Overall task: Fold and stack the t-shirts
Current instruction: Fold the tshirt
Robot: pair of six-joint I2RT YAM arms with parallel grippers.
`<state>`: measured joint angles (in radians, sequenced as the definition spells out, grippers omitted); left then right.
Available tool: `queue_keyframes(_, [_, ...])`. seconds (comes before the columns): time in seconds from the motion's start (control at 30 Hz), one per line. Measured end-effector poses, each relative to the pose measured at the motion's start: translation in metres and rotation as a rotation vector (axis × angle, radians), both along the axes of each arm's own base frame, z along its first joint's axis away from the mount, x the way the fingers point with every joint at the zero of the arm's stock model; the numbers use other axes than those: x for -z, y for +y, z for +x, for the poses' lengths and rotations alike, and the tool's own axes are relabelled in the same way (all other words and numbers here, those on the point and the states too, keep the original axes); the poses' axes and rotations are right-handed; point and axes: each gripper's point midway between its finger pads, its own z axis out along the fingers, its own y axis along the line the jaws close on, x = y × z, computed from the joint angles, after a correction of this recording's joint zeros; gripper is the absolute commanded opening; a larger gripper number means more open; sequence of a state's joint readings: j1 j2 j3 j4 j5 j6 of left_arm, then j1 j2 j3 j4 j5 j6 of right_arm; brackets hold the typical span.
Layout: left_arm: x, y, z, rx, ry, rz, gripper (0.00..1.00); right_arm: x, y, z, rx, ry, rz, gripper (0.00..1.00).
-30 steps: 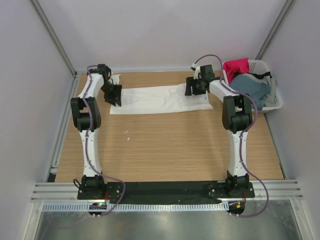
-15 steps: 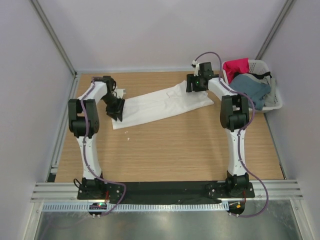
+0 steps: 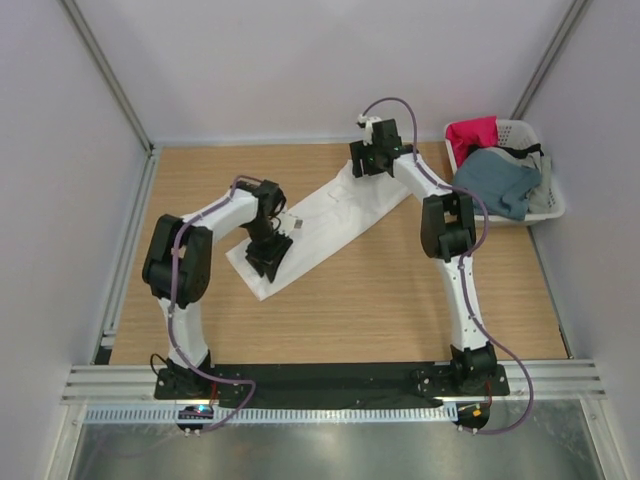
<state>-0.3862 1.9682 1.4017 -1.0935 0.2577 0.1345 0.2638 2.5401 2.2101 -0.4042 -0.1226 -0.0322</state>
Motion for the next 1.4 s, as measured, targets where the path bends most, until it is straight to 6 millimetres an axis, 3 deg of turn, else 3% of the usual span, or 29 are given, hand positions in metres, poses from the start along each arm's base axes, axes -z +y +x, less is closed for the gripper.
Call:
queue_keyframes(0.17, [-0.041, -0.005, 0.007, 0.030, -0.120, -0.021, 0.40, -0.021, 0.003, -0.002, -0.001, -0.040, -0.037, 0.68])
queue_keyframes(0.3, [-0.068, -0.002, 0.028, 0.050, -0.244, -0.018, 0.40, -0.059, -0.013, -0.021, 0.031, -0.053, -0.038, 0.68])
queue_keyframes(0.4, [-0.069, 0.005, 0.041, 0.082, -0.302, 0.021, 0.40, -0.094, -0.032, -0.043, 0.075, -0.067, -0.003, 0.68])
queue_keyframes(0.53, [-0.056, 0.015, 0.055, 0.130, -0.342, 0.082, 0.39, -0.115, -0.049, -0.075, 0.132, -0.040, 0.079, 0.68])
queue_keyframes(0.63, [-0.039, 0.020, 0.065, 0.166, -0.348, 0.125, 0.39, -0.100, -0.058, -0.094, 0.162, 0.021, 0.112, 0.68])
queue_keyframes(0.77, [-0.015, 0.023, 0.073, 0.199, -0.323, 0.163, 0.39, -0.057, -0.059, -0.119, 0.172, 0.141, 0.113, 0.68])
queue_keyframes(0.87, [-0.002, 0.025, 0.074, 0.211, -0.305, 0.182, 0.39, -0.039, -0.059, -0.125, 0.173, 0.186, 0.110, 0.68])
queue_keyframes(1.03, [0.008, 0.027, 0.074, 0.216, -0.288, 0.198, 0.38, -0.023, -0.057, -0.119, 0.172, 0.199, 0.110, 0.68])
queue_keyframes(1.2, [0.018, 0.032, 0.062, 0.217, -0.250, 0.215, 0.38, 0.010, -0.056, -0.111, 0.170, 0.239, 0.094, 0.68])
queue_keyframes(1.3, [0.020, 0.032, 0.053, 0.224, -0.235, 0.222, 0.38, 0.002, -0.052, -0.095, 0.163, 0.206, 0.103, 0.68])
queue_keyframes(1.4, [0.020, 0.026, 0.040, 0.242, -0.224, 0.224, 0.38, 0.007, -0.049, -0.081, 0.160, 0.195, 0.107, 0.68])
